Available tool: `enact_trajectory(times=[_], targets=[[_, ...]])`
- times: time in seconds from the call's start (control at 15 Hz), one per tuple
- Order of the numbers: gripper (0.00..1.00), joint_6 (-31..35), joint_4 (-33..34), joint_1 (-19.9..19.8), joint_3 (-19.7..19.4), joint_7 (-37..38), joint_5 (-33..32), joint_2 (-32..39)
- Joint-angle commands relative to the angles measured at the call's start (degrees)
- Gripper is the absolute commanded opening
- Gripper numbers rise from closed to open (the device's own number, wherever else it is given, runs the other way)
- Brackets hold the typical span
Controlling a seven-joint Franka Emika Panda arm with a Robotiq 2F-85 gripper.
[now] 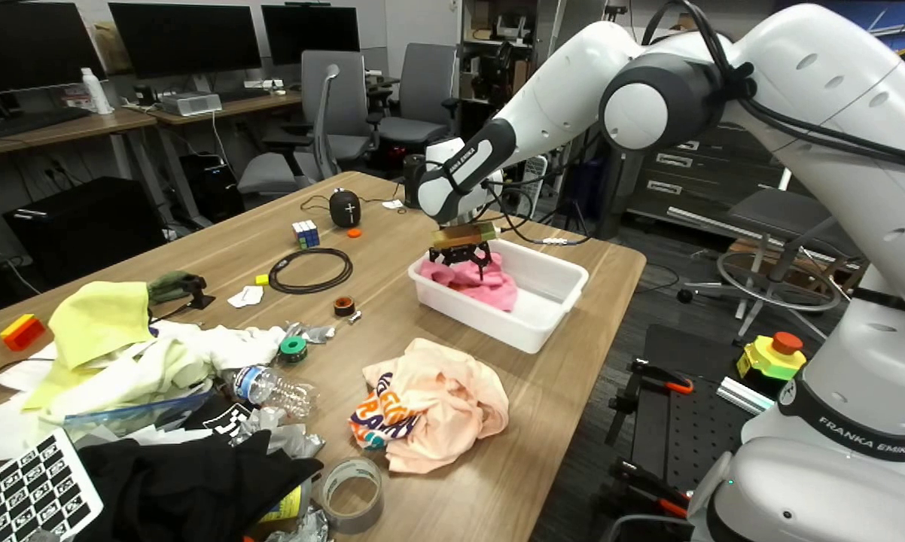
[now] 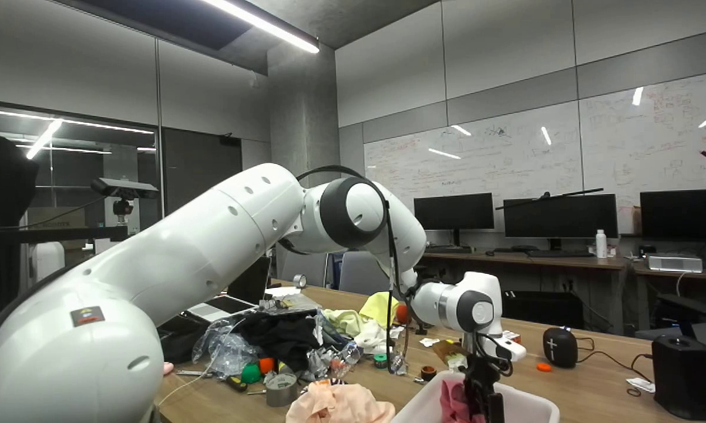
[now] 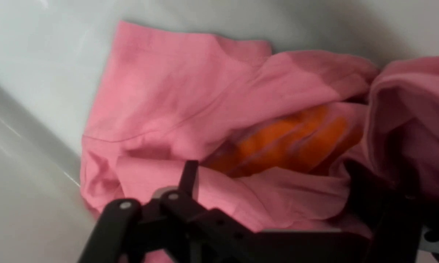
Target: Remove the clothes from the white bowl and put them on the table
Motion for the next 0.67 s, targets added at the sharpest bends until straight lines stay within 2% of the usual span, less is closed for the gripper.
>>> enact_trajectory(times=[0.0,0.07,0.2,0.6], targets=[[0.94,0.04,3.59,1.25,-1.07,2.29,0.33,2.35],[0.72,0.01,3.72,1.38,-1.11,2.45,0.2,2.36],[0.68,0.1,3.97,1.41,-1.04,2.67,0.21,2.41],[0.2,0.49,4.12,1.05,-0.72,2.54,0.58,2.09]])
